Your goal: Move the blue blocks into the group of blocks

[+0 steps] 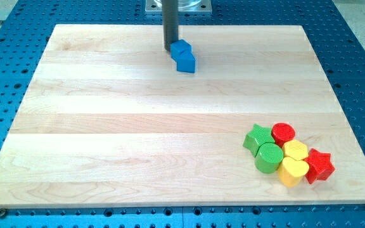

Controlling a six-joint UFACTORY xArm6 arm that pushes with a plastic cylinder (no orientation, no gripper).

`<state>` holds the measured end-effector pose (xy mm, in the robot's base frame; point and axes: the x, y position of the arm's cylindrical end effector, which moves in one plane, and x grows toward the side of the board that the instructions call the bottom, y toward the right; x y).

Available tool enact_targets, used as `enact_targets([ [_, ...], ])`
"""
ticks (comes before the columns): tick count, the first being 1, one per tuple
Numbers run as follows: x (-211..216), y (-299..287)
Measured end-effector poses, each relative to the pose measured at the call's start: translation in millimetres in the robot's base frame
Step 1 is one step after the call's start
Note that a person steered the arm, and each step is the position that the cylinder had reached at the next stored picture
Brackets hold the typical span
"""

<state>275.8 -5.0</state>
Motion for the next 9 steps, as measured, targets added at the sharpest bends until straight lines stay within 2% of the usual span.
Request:
enact_targets([
  [3, 135, 45],
  [5, 199, 116],
  [6, 214, 123],
  [7, 190, 98],
  [9, 169, 107],
])
